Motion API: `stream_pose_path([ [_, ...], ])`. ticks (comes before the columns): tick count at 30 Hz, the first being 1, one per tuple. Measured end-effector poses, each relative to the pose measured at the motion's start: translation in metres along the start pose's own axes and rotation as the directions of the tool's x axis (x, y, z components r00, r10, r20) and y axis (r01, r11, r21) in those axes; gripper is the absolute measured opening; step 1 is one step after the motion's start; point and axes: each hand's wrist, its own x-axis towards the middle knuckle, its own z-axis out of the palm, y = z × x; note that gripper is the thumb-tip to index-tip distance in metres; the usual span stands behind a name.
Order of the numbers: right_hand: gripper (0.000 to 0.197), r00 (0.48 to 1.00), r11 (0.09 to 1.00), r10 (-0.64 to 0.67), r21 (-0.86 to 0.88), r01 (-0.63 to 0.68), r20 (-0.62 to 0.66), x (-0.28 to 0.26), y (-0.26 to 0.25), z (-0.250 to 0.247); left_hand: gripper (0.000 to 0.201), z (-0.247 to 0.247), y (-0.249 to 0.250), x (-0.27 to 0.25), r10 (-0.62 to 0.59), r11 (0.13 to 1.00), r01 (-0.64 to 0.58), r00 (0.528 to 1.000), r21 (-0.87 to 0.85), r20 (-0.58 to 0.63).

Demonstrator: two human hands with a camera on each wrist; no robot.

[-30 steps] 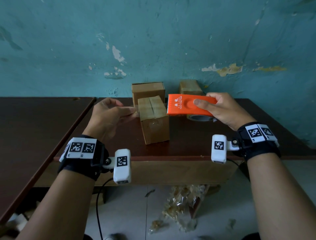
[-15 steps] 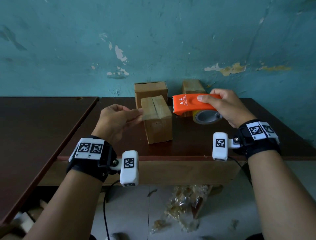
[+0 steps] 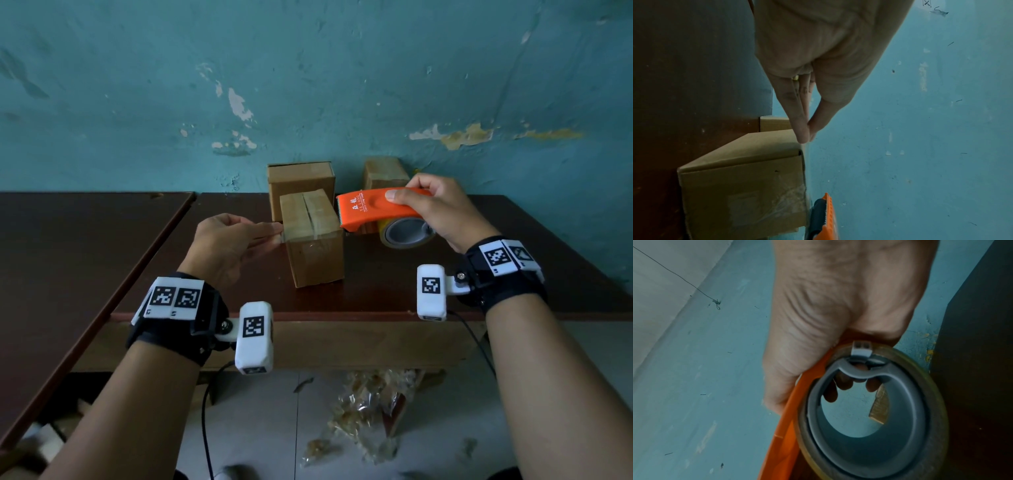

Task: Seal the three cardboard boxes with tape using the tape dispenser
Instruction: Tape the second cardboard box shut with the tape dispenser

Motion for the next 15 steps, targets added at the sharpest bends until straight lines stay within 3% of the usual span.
stream_pose_path([
  [6, 0.048, 1.0, 0.999, 0.002, -0.035, -0.002, 0.001, 0.0008, 0.0037, -0.0016, 0.036, 0.0008, -0.0037, -0.0044, -0.018, 1.0, 0.018, 0.999, 0.015, 0.028],
  [15, 0.055, 0.998, 0.999, 0.05, -0.02, -0.049, 0.035, -0.0012, 0.0086, 0.0008, 0.038, 0.0031, -0.0039, -0.0067, -0.049, 0.999, 0.05, 0.998, -0.007, 0.038],
])
